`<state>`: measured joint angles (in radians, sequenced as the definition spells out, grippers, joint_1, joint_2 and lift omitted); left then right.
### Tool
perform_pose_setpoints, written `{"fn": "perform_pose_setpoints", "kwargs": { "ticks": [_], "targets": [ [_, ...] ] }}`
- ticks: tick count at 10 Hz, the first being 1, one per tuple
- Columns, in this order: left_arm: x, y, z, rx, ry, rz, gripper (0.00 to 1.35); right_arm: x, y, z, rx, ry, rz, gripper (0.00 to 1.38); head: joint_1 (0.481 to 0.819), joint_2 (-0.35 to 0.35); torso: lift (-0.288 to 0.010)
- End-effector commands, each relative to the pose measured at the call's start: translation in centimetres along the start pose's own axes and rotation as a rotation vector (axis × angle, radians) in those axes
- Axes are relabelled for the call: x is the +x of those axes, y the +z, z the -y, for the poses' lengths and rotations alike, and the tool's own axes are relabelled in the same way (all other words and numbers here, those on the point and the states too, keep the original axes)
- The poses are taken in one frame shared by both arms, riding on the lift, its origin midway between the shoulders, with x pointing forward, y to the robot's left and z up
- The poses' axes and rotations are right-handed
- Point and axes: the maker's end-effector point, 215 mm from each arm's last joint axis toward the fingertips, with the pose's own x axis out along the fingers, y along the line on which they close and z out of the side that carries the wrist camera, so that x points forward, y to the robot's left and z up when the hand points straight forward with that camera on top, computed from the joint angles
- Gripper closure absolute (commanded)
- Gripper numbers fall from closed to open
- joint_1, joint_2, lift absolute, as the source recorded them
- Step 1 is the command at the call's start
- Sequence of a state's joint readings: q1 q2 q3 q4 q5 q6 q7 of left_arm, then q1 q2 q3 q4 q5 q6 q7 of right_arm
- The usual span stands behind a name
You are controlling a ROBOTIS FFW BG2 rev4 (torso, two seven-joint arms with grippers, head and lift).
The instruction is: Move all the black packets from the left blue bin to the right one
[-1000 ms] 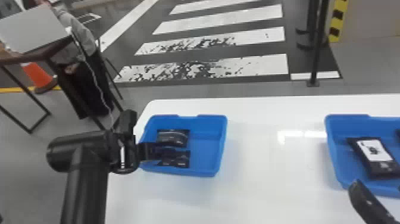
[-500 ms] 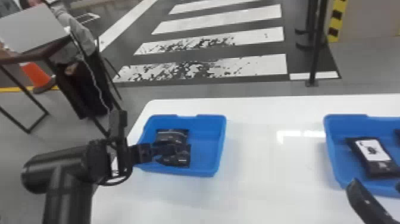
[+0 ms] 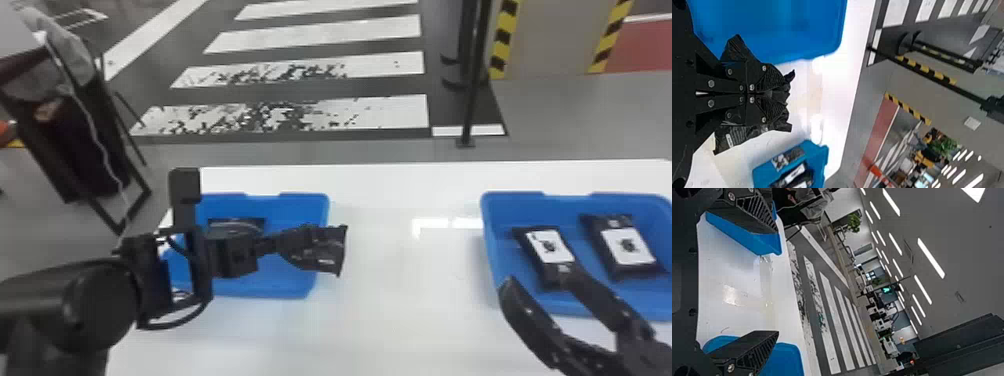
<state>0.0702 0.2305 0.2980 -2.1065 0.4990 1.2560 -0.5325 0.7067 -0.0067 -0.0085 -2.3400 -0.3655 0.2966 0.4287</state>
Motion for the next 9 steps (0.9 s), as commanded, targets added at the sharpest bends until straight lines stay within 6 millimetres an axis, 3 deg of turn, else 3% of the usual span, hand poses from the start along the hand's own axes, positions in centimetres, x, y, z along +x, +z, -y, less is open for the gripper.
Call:
{"fn": "perform_pose_setpoints", "kwargs": {
  "ticks": [1,3,6,9],
  "targets": [
    [2.1,-0.7,4.5,0.014,-0.109,-0.019,1.20,1.5,0.3,-1.6,0.025,0.056,0.012,0.12,0.695,0.158,-0.140],
    [3.3,-0.9,7.5,0.028,-0.181,-0.031,1.20,3.0,0.5,-3.4,0.044,0.116,0.022,0.12,0.695,0.100,-0.140],
    [4.6,-1.0,12.1,0.045,-0.287,-0.037,1.20,4.2,0.0,-4.5,0.064,0.158,0.013,0.12,0.695,0.074,-0.140],
    [5.4,-0.7,15.2,0.066,-0.356,-0.032,1.20,5.1,-1.0,-5.7,0.090,0.199,-0.009,0.12,0.695,0.038,-0.140]
  ]
}}
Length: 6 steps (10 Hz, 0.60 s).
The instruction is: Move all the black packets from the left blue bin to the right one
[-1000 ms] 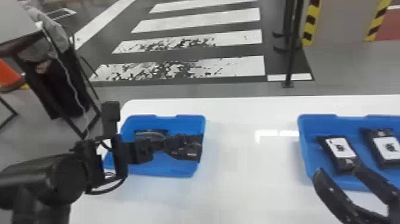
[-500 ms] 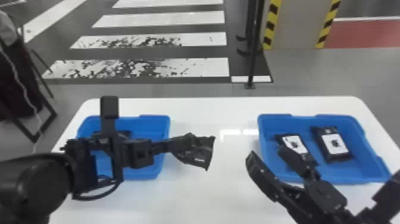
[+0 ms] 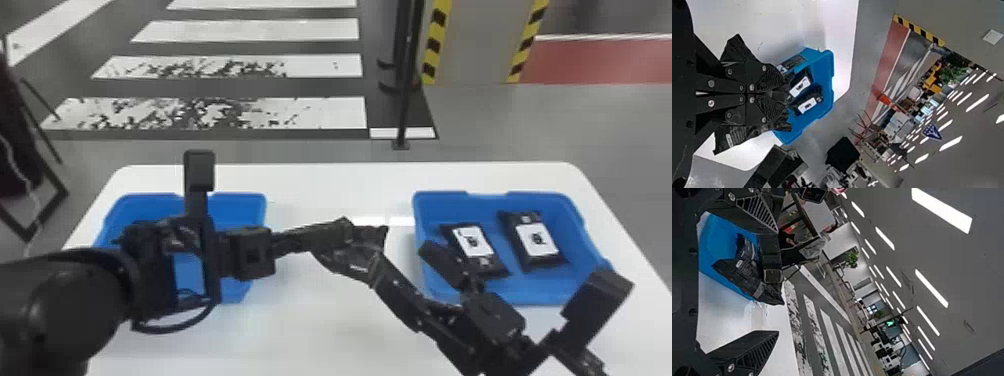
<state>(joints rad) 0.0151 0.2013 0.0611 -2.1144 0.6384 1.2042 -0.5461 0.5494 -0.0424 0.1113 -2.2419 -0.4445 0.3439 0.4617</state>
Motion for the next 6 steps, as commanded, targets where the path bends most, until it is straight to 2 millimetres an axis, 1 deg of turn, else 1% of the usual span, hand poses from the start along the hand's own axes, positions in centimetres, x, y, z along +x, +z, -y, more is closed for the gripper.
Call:
{"fn": "perform_pose_setpoints", "kwargs": {
  "ticks": [1,3,4,5,6],
  "targets": [
    [0.6,0.2,1.2,0.007,-0.031,0.003,1.20,0.2,-0.8,-0.1,0.015,0.007,-0.020,0.13,0.695,0.033,-0.140],
    [1.1,0.6,2.7,0.026,-0.064,0.010,1.20,0.4,-1.5,0.1,0.027,0.009,-0.036,0.13,0.695,0.024,-0.140],
    [1.2,0.7,3.0,0.031,-0.070,0.012,1.20,0.5,-1.8,0.1,0.033,0.011,-0.041,0.16,0.695,0.015,-0.140],
    [1.2,1.0,3.4,0.034,-0.078,0.018,1.20,0.7,-2.0,0.2,0.038,0.013,-0.045,0.24,0.695,0.012,-0.140],
    [1.2,0.9,3.5,0.036,-0.080,0.018,1.20,0.9,-2.4,0.4,0.050,0.013,-0.047,0.56,0.695,0.011,-0.140]
  ]
}}
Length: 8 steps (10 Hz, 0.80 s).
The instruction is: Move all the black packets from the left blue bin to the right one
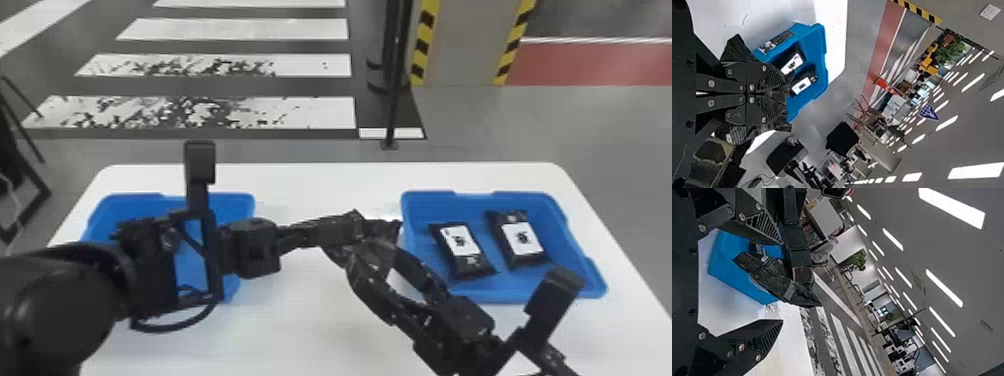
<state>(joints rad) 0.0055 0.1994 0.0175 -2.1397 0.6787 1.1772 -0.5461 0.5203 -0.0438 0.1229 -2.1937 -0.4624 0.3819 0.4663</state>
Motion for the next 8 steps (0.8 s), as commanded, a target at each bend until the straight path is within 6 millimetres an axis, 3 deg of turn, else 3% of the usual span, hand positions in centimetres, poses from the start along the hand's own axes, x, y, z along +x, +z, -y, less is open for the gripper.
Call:
{"fn": "perform_pose_setpoints", "kwargs": {
  "ticks": [1,2,5,6,7,8],
  "targets": [
    [0.0,0.1,0.2,0.001,-0.004,0.004,1.20,0.1,-0.1,0.3,0.007,-0.002,0.003,0.92,0.695,0.011,-0.140],
    [0.0,0.0,0.3,-0.002,-0.006,0.003,1.20,0.0,0.5,0.6,-0.004,-0.009,0.021,1.23,0.695,0.010,-0.140],
    [-0.1,0.3,0.2,0.005,-0.003,0.015,1.20,-0.1,0.2,0.6,0.014,-0.006,0.022,1.27,0.695,0.002,-0.140],
    [-0.4,0.6,-0.2,-0.001,0.011,0.039,1.06,0.0,0.4,0.6,0.012,-0.005,0.023,1.27,0.695,0.003,-0.140],
    [-1.3,0.9,-0.9,-0.025,0.032,0.078,0.58,-0.2,0.5,0.9,0.011,-0.012,0.026,1.27,0.695,0.007,-0.140],
    [-2.3,1.0,-1.6,-0.037,0.057,0.104,0.20,-0.5,0.8,2.0,-0.005,-0.032,0.026,1.27,0.695,0.011,-0.140]
  ]
}}
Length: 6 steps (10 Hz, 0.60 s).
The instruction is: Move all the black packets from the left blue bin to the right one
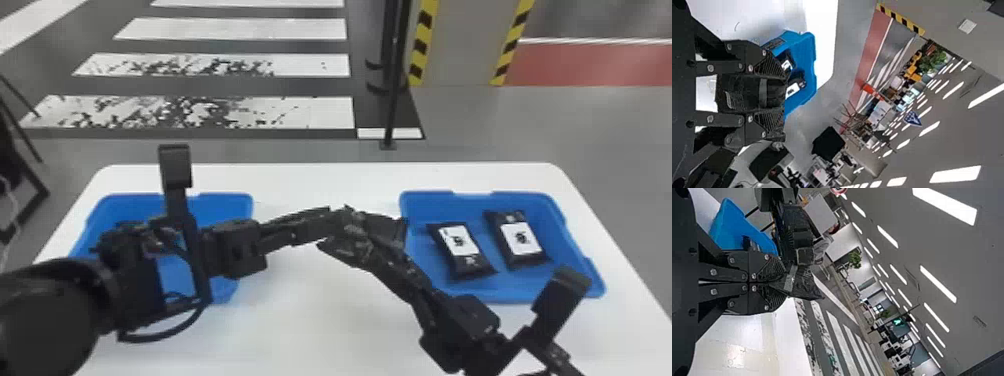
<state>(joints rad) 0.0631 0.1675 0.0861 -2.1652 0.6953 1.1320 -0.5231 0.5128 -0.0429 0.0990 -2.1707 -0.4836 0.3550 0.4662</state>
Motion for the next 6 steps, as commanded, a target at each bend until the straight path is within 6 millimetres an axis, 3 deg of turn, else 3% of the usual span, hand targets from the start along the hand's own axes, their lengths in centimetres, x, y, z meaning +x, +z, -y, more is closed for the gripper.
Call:
{"fn": "perform_pose_setpoints", "kwargs": {
  "ticks": [1,3,5,6],
  "targets": [
    [-1.8,-0.1,-0.5,-0.007,0.036,0.031,0.07,-0.4,0.8,2.9,-0.038,-0.051,0.003,1.27,0.695,0.019,-0.140],
    [-3.6,-0.3,0.1,0.013,0.061,0.056,0.17,-1.6,3.8,10.1,-0.153,-0.180,0.013,1.27,0.695,0.001,-0.140],
    [-4.9,-0.6,1.3,0.031,0.068,0.098,0.17,-4.7,7.4,18.1,-0.251,-0.347,0.029,1.27,0.695,-0.066,-0.140],
    [-5.4,-1.3,1.6,0.015,0.076,0.102,0.17,-5.9,8.1,21.0,-0.264,-0.404,0.027,1.27,0.695,-0.115,-0.140]
  ]
}}
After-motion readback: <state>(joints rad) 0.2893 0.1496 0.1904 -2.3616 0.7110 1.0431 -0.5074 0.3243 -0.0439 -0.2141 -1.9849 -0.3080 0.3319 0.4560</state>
